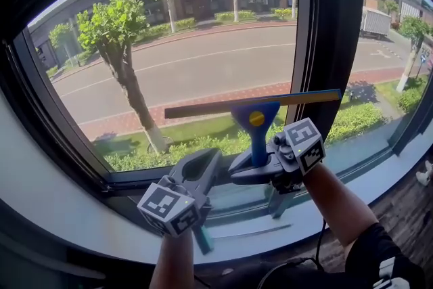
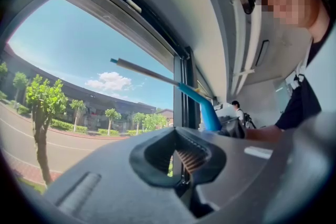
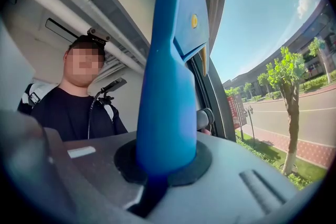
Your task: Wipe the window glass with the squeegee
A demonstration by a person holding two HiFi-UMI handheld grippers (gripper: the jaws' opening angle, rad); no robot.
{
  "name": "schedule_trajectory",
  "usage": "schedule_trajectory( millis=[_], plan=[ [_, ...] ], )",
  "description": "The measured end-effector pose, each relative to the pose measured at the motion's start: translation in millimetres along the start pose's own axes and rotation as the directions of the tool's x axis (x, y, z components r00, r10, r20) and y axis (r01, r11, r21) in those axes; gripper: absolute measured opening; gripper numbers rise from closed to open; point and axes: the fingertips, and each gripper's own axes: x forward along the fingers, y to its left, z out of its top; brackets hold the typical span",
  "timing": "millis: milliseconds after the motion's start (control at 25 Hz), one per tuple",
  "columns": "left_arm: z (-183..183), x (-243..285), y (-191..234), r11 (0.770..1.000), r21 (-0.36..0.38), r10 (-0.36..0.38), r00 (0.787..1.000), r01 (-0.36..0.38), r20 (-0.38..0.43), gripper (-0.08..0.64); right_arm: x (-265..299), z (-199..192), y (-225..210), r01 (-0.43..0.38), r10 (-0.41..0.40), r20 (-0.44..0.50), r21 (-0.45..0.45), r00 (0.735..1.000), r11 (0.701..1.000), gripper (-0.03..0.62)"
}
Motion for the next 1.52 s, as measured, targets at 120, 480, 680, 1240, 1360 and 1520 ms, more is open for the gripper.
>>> schedule_trajectory(
  millis=[120, 480, 680, 1240, 1360, 1520],
  plan=[
    [5, 7, 3, 1.000, -0.006, 0.005, 1.000, -0.005, 0.011, 0.003, -6, 5, -5, -0.021, 0.020, -0.025, -0.033, 0.999, 0.999, 0.005],
    [17, 20, 2, 0.999, -0.015, -0.035, 0.997, 0.036, 0.062, 0.003, -17, 109, -10, -0.178, 0.170, -0.063, -0.175, 0.983, 0.968, 0.005],
    [33, 25, 9, 0.999, 0.019, -0.032, 0.998, 0.031, 0.057, 0.003, -14, 172, -21, -0.199, 0.185, -0.089, -0.201, 0.979, 0.959, 0.005],
    [91, 33, 9, 0.994, 0.110, -0.040, 0.994, 0.029, 0.101, 0.002, -21, 279, -47, -0.174, 0.146, -0.134, -0.222, 0.980, 0.959, 0.005],
    [90, 33, 10, 0.992, 0.123, -0.042, 0.994, 0.030, 0.098, 0.003, -25, 279, -52, -0.176, 0.148, -0.136, -0.220, 0.980, 0.959, 0.005],
    [89, 35, 10, 0.992, 0.121, -0.042, 0.995, 0.030, 0.094, 0.003, -24, 278, -54, -0.177, 0.151, -0.123, -0.232, 0.981, 0.957, 0.005]
  ],
)
